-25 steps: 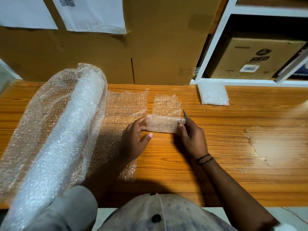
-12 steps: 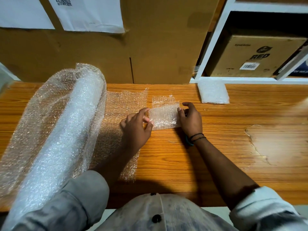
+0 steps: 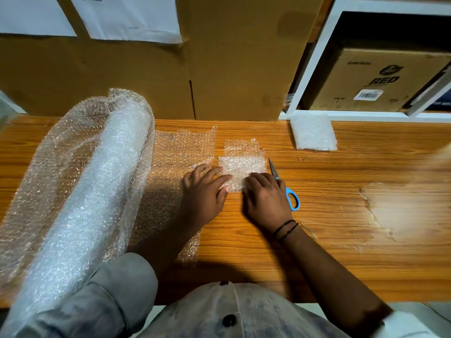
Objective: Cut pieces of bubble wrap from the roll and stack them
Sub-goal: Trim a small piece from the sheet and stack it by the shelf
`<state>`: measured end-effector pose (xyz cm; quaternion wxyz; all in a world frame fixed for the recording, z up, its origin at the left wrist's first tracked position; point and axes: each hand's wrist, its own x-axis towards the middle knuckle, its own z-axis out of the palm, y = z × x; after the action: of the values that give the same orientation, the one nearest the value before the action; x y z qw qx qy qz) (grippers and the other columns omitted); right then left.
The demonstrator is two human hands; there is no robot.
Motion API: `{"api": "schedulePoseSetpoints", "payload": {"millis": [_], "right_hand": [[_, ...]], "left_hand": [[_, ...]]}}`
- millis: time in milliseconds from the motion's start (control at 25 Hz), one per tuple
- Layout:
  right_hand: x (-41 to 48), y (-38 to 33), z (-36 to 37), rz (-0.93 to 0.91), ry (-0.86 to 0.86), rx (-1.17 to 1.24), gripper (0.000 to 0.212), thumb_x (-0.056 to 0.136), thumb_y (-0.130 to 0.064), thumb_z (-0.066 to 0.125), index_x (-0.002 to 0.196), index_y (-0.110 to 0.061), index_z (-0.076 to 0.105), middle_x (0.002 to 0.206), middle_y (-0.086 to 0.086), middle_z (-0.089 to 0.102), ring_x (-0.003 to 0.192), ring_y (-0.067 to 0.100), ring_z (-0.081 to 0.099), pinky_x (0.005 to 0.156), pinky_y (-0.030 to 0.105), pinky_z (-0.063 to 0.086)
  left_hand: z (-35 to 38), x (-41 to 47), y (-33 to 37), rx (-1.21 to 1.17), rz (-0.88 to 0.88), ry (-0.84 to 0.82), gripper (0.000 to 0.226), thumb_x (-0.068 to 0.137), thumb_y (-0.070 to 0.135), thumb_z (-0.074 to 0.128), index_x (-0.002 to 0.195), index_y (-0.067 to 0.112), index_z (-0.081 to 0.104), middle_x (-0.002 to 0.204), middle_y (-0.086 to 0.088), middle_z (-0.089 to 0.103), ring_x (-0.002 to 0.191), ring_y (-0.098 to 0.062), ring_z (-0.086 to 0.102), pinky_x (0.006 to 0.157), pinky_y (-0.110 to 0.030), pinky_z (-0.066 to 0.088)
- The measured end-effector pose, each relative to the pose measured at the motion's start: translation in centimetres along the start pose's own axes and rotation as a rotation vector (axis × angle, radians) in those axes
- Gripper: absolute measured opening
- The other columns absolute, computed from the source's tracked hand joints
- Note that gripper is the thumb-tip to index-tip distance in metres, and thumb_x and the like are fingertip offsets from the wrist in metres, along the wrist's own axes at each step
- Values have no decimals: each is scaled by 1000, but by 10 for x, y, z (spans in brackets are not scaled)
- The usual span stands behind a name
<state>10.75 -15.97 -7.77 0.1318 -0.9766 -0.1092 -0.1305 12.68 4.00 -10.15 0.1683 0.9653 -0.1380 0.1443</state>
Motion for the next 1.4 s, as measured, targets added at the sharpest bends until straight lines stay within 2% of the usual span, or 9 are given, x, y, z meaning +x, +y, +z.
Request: {"api": "schedulePoseSetpoints", "payload": {"millis": [120, 320, 640, 760, 920, 1040, 1120, 1240, 1400], "right_hand": [[-9, 1, -3, -19, -10, -25, 29, 93, -33, 61, 115, -15, 69, 119, 3, 70, 116, 30, 59, 93, 48, 43], [-13, 5, -7, -45, -10, 5, 40, 87, -30, 58, 121, -12, 69, 123, 5, 70, 120, 31, 59, 95, 48, 44], [-11, 14, -15, -31, -68, 78, 61, 76, -24, 60, 135, -11, 63, 137, 6, 65, 134, 29, 52, 102, 47, 40], [-7, 23, -16, -11, -92, 111, 57, 79, -22, 61, 135, -12, 63, 135, 7, 67, 136, 31, 52, 101, 48, 42], [5, 34, -18, 102, -30, 373, 32, 87, -8, 70, 118, -12, 74, 120, 7, 73, 120, 28, 60, 101, 40, 49], [15, 31, -20, 275, 10, 538, 18, 92, -21, 77, 109, -13, 76, 105, 7, 76, 97, 24, 69, 80, 31, 52], [22, 30, -18, 351, 33, 628, 22, 95, -33, 74, 94, -11, 70, 88, 10, 75, 80, 28, 68, 68, 40, 53], [30, 30, -14, 425, 119, 752, 31, 96, -41, 70, 86, -13, 64, 80, 10, 71, 76, 33, 65, 66, 48, 51], [45, 30, -17, 423, 179, 765, 32, 99, -35, 69, 75, -23, 51, 66, -6, 51, 60, 7, 42, 58, 33, 37]], "left_hand": [[-2, -4, -3, -61, 43, -2, 45, 94, 55, 54, 136, 39, 61, 147, 12, 56, 143, -24, 39, 107, -51, 29], [-6, 0, -9, -28, 136, -170, 66, 93, 70, 49, 150, 38, 46, 161, 12, 41, 151, -24, 27, 113, -52, 22], [-6, 15, -20, -87, 220, -156, 31, 103, 39, 51, 126, 32, 69, 144, 10, 60, 145, -23, 40, 113, -49, 21], [-14, 17, -20, -191, 218, -126, 28, 104, 36, 44, 114, 29, 69, 129, 12, 69, 142, -22, 44, 112, -49, 21], [-28, 19, -16, -348, 148, -87, 40, 103, 51, 40, 118, 25, 66, 121, 12, 70, 139, -16, 46, 112, -42, 22], [-35, 23, -15, -384, 56, -137, 55, 93, 66, 54, 135, 30, 57, 127, 14, 63, 133, -12, 46, 115, -43, 21], [-32, 28, -14, -388, -15, -161, 61, 92, 59, 65, 142, 27, 52, 129, 9, 61, 132, -14, 44, 112, -39, 19], [-24, 37, -13, -431, -81, -119, 58, 95, 49, 67, 145, 27, 48, 124, 10, 66, 129, -16, 51, 106, -34, 18], [-18, 50, -10, -496, -125, -90, 52, 98, 43, 66, 144, 30, 48, 112, 14, 69, 118, -15, 60, 110, -41, 24]]}}
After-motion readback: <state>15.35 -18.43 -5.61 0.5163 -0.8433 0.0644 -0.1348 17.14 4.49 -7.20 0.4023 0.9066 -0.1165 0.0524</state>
